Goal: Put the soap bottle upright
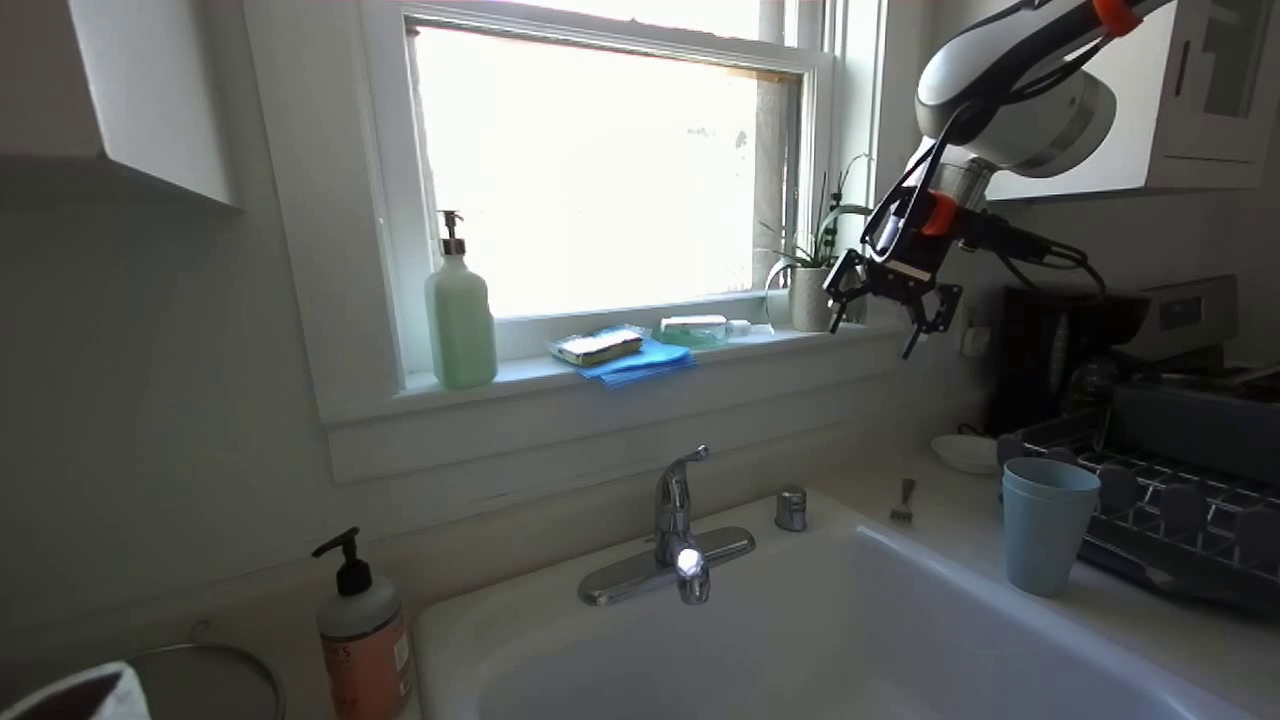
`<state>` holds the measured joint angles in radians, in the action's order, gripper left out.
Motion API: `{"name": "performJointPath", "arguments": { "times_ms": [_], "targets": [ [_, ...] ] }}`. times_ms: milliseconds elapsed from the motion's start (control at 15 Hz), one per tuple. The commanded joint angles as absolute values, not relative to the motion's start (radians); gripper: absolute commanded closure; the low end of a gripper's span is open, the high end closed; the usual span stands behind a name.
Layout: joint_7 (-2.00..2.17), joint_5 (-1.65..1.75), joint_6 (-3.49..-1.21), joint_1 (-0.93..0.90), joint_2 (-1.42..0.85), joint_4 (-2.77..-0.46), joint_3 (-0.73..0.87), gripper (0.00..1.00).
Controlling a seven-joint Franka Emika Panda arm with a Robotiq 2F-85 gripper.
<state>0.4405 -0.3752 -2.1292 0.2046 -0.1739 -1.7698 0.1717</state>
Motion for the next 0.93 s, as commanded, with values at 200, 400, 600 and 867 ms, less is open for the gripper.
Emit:
{"name": "performJointPath", "arguments": {
  "times_ms": [200,400,600,867],
  "targets": [
    [0.466,-0.383,-2.146,0.209,-0.249,-1.691,0.185,0.00],
    [0.403,-0.395,-2.175,0.218,-0.302,-1.614,0.177,0.00],
    [0.381,-0.391,-2.176,0.222,-0.358,-1.533,0.171,0.00],
    [0.356,-0.384,-2.169,0.227,-0.438,-1.424,0.159,0.00]
  ]
}}
